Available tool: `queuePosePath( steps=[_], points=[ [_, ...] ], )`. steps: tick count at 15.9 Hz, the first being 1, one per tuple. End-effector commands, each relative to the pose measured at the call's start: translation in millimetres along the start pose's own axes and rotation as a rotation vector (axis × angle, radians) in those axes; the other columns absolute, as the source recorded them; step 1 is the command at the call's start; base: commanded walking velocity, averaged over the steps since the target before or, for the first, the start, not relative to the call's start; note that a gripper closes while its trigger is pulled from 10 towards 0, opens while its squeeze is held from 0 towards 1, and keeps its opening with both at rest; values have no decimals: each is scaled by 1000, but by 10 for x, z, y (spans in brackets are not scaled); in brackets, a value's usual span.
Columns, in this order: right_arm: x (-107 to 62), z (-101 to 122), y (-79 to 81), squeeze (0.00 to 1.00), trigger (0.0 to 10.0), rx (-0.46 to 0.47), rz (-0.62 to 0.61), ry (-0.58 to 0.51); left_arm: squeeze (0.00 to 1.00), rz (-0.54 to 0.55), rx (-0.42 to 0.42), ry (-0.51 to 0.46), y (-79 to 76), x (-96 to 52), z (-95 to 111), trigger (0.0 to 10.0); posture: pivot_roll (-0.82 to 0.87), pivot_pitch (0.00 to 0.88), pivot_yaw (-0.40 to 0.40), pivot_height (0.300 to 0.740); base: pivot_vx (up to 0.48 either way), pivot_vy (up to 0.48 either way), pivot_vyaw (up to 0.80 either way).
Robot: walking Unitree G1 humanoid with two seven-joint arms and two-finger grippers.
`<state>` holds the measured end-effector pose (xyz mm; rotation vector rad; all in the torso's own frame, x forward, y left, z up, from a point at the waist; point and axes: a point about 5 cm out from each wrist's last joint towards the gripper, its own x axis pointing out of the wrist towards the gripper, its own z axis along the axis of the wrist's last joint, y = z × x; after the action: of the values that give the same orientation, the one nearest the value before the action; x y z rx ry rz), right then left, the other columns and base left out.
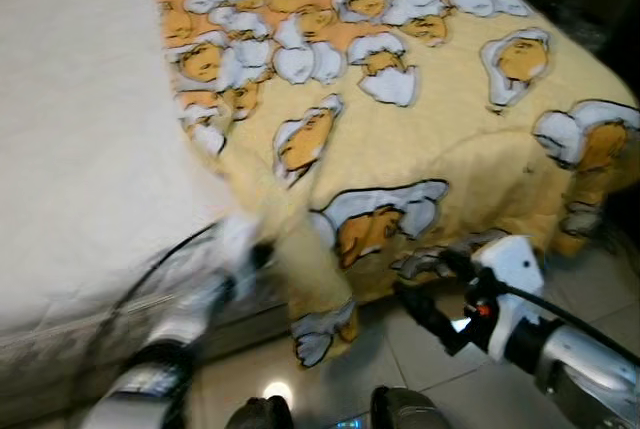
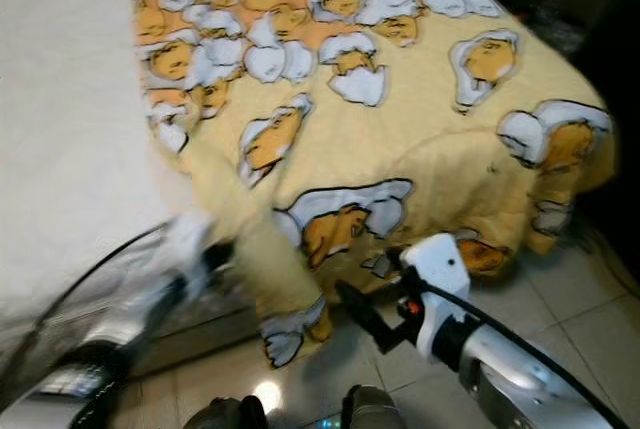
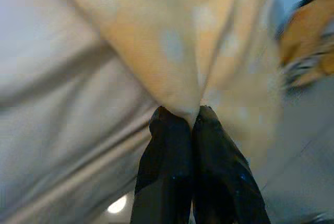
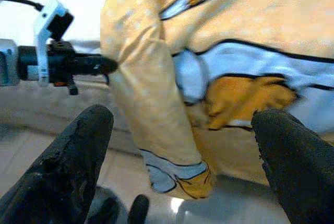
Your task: Clean up the room
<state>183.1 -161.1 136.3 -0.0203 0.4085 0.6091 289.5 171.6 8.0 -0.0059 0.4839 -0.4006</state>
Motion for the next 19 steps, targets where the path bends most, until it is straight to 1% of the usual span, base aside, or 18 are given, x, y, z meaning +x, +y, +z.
queuePosePath(
  steps=[1, 3, 5, 6, 8, 9, 10, 11, 12, 13, 14, 16, 18, 19],
  points=[
    [36, 13, 46, 0, 10000, -6, 32, -12, 0, -25, 12, -58, -46, 33, 153, 0, -185, 101, 79, 740, 0, 0, 0],
    [79, 11, 59, 0, 10000, -8, 47, -13, 0, -35, 20, -72, -55, 4, 163, 0, -175, 93, 74, 740, 0, 0, 0],
    [143, 9, 80, 0, 10000, -15, 63, -18, 0, -41, 22, -71, -37, -74, 172, 0, -167, 79, 76, 740, 0, 0, 0],
    [156, 9, 71, 0, 10000, -16, 66, -19, 0, -29, 24, -60, -12, -104, 162, 0, -162, 74, 79, 740, 0, 0, 0],
    [176, 2, 65, 0, 10000, -20, 72, -19, 0, 13, 64, -15, 91, -195, 117, 0, -157, 68, 86, 740, 0, 0, 0],
    [176, 2, 65, 0, 10000, -20, 72, -19, 0, 13, 64, -15, 91, -195, 117, 0, -157, 68, 86, 740, 0, 0, 0],
    [187, 0, 74, 0, 10000, -22, 77, -19, 0, 58, 95, 25, 203, -283, 81, 0, -153, 66, 92, 740, 0, 0, 0],
    [199, -13, 78, 0, 10000, -26, 84, -18, 0, 84, 132, 90, 312, -422, 25, 0, -147, 63, 94, 740, 0, 0, 0],
    [221, -27, 75, 0, 10000, -26, 88, -18, 0, 82, 166, 145, 363, -547, -20, 0, -132, 61, 99, 740, 0, 0, 0],
    [235, -30, 72, 0, 10000, -26, 88, -20, 0, 76, 186, 168, 370, -615, -37, 0, -127, 59, 101, 740, 0, 0, 0],
    [243, -33, 71, 0, 10000, -25, 88, -21, 0, 74, 190, 174, 371, -640, -44, 0, -123, 55, 103, 740, 0, 0, 0],
    [251, -52, 28, 0, 10000, -25, 85, -24, 0, 64, 214, 203, 315, -707, -75, 0, -116, 52, 107, 740, 0, 0, 0],
    [281, -84, 84, 0, 10000, -30, 90, -29, 0, 21, 231, 226, 224, -781, -91, 0, -107, 46, 110, 740, 0, 0, 0],
    [289, -87, 92, 0, 10000, -32, 92, -28, 0, 13, 231, 230, 207, -775, -101, 0, -107, 46, 111, 740, 0, 0, 0]
  ],
)
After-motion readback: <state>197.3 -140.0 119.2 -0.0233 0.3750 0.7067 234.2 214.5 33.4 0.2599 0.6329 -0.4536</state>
